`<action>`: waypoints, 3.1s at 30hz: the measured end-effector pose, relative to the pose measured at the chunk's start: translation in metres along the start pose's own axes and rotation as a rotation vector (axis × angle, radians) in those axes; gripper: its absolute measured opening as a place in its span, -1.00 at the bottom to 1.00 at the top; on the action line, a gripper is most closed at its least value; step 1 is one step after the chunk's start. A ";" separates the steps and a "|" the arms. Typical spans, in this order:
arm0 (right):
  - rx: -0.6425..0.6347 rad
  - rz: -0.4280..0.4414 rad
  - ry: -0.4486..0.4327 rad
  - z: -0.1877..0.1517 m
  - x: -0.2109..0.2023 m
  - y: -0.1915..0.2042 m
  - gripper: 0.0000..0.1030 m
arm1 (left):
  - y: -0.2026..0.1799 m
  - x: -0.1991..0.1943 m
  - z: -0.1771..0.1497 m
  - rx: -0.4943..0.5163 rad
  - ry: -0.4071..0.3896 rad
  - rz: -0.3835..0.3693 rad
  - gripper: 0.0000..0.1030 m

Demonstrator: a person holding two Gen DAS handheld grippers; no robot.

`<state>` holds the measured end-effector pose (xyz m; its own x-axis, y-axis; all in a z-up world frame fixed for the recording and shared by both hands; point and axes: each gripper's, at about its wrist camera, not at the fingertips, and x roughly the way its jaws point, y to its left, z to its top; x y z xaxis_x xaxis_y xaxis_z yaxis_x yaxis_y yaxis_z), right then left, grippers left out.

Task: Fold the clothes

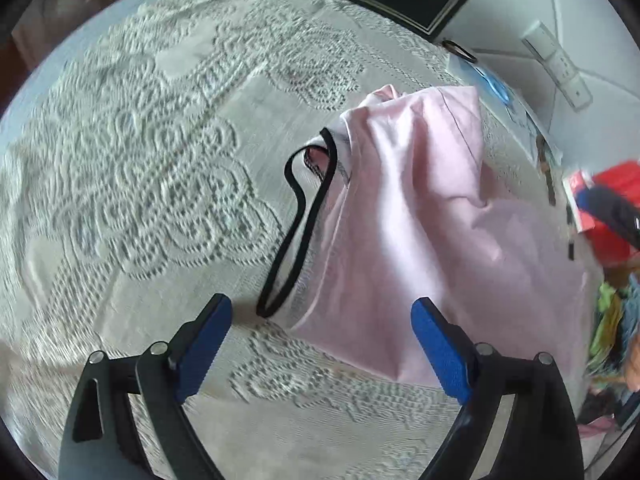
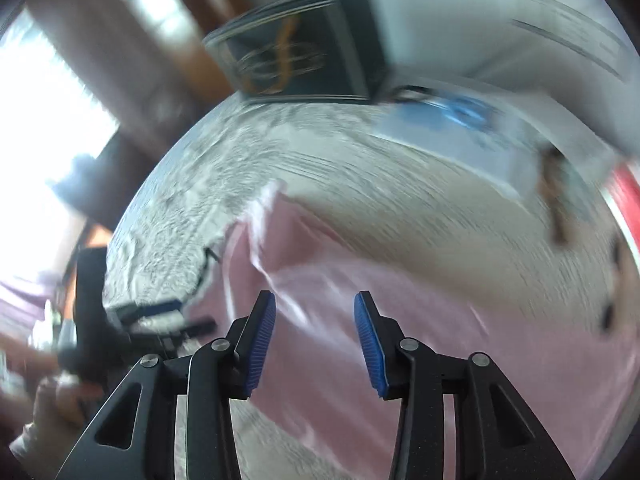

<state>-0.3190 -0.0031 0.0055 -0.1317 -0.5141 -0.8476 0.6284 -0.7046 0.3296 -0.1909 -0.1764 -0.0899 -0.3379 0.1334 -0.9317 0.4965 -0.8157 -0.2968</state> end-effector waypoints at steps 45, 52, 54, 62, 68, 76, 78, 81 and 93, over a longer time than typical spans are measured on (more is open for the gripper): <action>0.248 -0.304 0.021 -0.127 -0.173 -0.298 -0.61 | -0.341 -0.020 -0.128 0.419 0.102 -0.216 0.40; 0.344 -0.204 0.032 -0.185 -0.180 -0.271 -0.51 | -0.285 -0.006 -0.083 0.375 0.016 0.033 0.40; 0.406 -0.165 0.030 -0.194 -0.173 -0.265 -0.49 | -0.267 0.002 -0.081 0.354 0.017 0.063 0.40; 0.590 -0.178 -0.003 -0.179 -0.145 -0.258 -0.05 | -0.237 0.025 -0.079 0.374 0.047 0.047 0.40; 0.462 -0.330 0.189 -0.178 -0.109 -0.255 -0.91 | -0.242 0.046 -0.092 0.500 0.125 0.097 0.40; 0.597 -0.458 0.092 -0.214 -0.173 -0.291 -0.34 | -0.257 0.024 -0.065 0.545 0.055 0.055 0.43; 0.624 -0.409 0.046 -0.216 -0.183 -0.293 -0.33 | -0.259 0.024 -0.050 0.531 0.031 0.050 0.43; 0.651 -0.363 0.009 -0.215 -0.183 -0.301 -0.31 | -0.261 0.044 -0.030 0.504 0.034 0.055 0.43; 0.488 -0.537 0.023 -0.174 -0.128 -0.311 -0.78 | -0.265 0.060 -0.010 0.505 -0.045 0.123 0.29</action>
<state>-0.3648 0.3671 -0.0609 -0.3066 -0.0290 -0.9514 0.0674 -0.9977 0.0087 -0.3343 0.0535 -0.0696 -0.3410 0.0044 -0.9400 0.0905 -0.9952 -0.0375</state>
